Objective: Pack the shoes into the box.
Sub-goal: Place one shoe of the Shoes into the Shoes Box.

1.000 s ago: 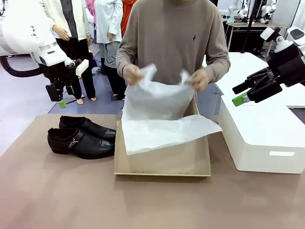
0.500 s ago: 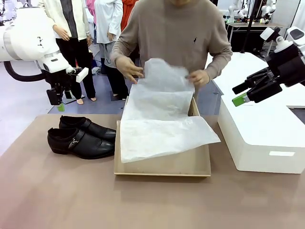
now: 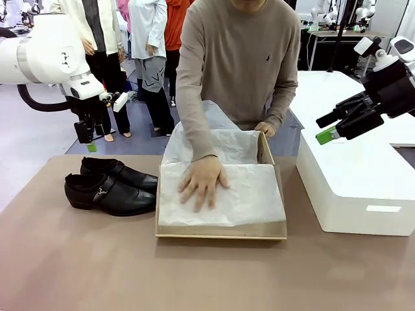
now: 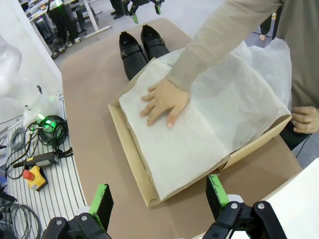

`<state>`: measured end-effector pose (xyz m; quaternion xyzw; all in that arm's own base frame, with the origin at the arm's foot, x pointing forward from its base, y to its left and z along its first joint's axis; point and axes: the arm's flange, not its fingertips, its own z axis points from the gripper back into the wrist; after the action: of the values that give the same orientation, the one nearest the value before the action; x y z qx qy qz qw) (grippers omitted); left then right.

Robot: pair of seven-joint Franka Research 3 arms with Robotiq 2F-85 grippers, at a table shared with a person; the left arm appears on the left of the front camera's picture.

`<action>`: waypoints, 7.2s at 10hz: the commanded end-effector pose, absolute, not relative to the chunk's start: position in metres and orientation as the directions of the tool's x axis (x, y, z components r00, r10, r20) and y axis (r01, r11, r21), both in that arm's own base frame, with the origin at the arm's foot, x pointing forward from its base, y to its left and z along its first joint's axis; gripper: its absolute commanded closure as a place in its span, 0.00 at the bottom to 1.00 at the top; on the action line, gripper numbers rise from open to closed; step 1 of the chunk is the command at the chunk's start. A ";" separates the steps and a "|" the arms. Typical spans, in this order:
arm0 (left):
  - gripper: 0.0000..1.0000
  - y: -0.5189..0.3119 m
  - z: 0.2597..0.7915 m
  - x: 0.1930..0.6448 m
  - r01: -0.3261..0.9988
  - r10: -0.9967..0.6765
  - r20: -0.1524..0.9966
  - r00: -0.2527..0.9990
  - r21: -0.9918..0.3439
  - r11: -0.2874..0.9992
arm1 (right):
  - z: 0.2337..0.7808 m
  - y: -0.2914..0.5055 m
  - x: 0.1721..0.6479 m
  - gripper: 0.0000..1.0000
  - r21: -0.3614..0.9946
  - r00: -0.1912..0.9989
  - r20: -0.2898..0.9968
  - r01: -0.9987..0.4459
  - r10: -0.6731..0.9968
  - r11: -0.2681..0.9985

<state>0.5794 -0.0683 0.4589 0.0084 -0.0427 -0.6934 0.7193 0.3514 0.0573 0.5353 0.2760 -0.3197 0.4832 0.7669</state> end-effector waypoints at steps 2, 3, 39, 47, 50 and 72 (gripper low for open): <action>0.00 -0.067 0.461 0.578 0.997 -0.999 0.048 0.012 0.079 0.016 | 0.537 0.058 0.356 0.00 0.102 0.298 0.779 -0.928 0.552 0.357; 0.00 -0.067 0.461 0.578 0.997 -0.999 0.048 0.012 0.079 0.016 | 0.537 0.058 0.356 0.00 0.102 0.298 0.779 -0.928 0.552 0.357; 0.00 -0.063 0.364 0.660 0.992 -0.997 0.050 -0.066 -0.103 -0.071 | 0.537 0.058 0.356 0.00 0.102 0.298 0.779 -0.928 0.552 0.357; 0.00 -0.066 0.348 0.659 0.986 -0.995 0.065 -0.076 -0.147 -0.085 | 0.537 0.058 0.356 0.00 0.102 0.298 0.779 -0.928 0.552 0.357; 0.58 -0.066 0.349 0.657 0.984 -0.995 0.069 -0.066 -0.160 -0.076 | 0.537 0.058 0.356 0.00 0.102 0.298 0.779 -0.928 0.552 0.357; 1.00 -0.030 0.488 0.652 0.985 -0.986 0.001 0.164 0.051 0.164 | 0.537 0.058 0.356 0.00 0.102 0.298 0.779 -0.928 0.552 0.357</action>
<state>0.6558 -0.0271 0.4776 0.0084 -0.0285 -0.6561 0.7541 0.3519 0.0571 0.5363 0.2753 -0.3204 0.4846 0.7660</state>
